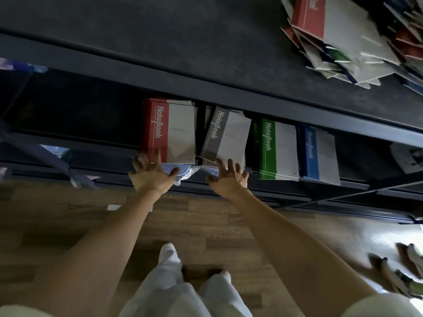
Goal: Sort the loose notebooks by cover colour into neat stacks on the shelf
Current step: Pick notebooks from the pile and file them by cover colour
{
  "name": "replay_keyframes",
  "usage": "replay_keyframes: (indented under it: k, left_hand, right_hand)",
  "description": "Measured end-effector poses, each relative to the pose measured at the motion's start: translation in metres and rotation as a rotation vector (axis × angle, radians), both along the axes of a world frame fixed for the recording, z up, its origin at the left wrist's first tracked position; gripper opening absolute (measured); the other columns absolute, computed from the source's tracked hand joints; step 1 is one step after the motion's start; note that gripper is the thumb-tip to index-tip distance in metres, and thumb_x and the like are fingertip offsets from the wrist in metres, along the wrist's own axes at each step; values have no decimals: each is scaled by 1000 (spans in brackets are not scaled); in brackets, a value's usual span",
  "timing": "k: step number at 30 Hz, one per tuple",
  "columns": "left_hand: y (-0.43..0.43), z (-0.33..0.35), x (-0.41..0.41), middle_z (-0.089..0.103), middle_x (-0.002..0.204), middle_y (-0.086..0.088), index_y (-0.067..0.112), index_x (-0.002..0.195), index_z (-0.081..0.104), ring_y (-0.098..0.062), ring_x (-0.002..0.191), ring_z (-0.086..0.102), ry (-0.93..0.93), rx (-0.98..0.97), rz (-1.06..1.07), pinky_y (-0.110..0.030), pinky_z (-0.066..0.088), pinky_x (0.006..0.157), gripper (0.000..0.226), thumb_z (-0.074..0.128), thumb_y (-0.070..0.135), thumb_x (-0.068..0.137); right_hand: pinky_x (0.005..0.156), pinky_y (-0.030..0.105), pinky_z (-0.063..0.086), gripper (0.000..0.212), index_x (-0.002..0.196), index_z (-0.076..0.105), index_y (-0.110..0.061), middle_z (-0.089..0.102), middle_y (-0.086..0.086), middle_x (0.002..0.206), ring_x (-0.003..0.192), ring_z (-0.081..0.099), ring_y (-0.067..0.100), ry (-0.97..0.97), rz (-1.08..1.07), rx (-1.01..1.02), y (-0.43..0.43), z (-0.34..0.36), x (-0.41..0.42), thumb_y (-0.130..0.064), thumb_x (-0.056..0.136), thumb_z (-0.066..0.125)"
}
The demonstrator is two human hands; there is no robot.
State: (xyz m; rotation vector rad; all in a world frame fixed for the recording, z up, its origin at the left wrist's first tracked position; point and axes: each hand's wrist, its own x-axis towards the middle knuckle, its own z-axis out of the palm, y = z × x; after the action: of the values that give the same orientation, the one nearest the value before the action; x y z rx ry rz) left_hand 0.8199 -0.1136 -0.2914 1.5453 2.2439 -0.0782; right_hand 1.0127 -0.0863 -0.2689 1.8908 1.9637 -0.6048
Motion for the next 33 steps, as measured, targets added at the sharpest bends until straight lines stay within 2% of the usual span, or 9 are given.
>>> replay_keyframes:
  k: [3,5,8,11,16,20,25,30,33]
  left_hand:
    - [-14,10,10,14,152,-17,25,149,11,-40,137,21,71,11,-88,-50,33,105,83,38,71,85]
    - [-26,16,20,20,150,-17,25,147,16,-39,135,26,130,37,-153,-48,36,103,82,38,71,84]
    - [-47,24,41,18,149,-16,24,147,17,-37,135,24,195,77,-210,-48,34,103,83,39,72,83]
    - [-70,36,68,16,150,-14,23,147,18,-38,137,19,176,115,-194,-48,30,105,81,43,68,84]
    - [-112,67,124,16,150,-11,23,146,20,-35,138,18,175,163,-217,-47,30,105,76,44,64,86]
    - [-123,113,166,18,152,-11,22,146,24,-33,138,19,185,294,-294,-46,32,104,73,42,62,88]
    - [-113,196,205,21,151,-10,20,145,25,-31,136,24,187,426,-335,-44,30,104,71,41,61,89]
    - [-97,259,220,25,149,-10,20,144,27,-32,135,28,200,554,-346,-44,30,104,70,43,61,88]
    - [-82,276,218,30,146,-8,21,142,29,-30,132,32,190,586,-336,-42,32,102,69,43,62,88]
  right_hand:
    - [113,57,13,70,150,10,-30,6,6,157,144,5,33,-15,40,-3,-9,3,10,-58,92,38]
    - [113,58,14,71,150,11,-30,8,7,157,144,6,34,-22,68,18,-18,7,18,-59,91,38]
    - [113,57,14,71,150,11,-30,8,7,157,144,8,34,-26,103,52,-37,16,35,-59,92,38]
    - [114,57,12,71,150,9,-30,5,7,158,145,5,32,-10,116,73,-62,29,59,-58,92,39]
    - [111,58,15,65,150,14,-27,12,7,156,143,12,32,41,99,118,-115,57,110,-53,94,38]
    - [110,57,19,62,149,16,-24,19,11,153,141,17,35,36,18,166,-130,100,152,-52,96,33]
    - [108,57,20,62,147,22,-22,26,11,149,138,22,35,63,0,383,-121,182,182,-53,95,37]
    - [109,57,20,64,146,24,-21,27,12,149,138,21,35,116,8,545,-105,245,191,-54,94,39]
    - [106,55,25,63,142,30,-20,33,11,144,135,26,35,129,2,601,-92,262,190,-56,92,41]
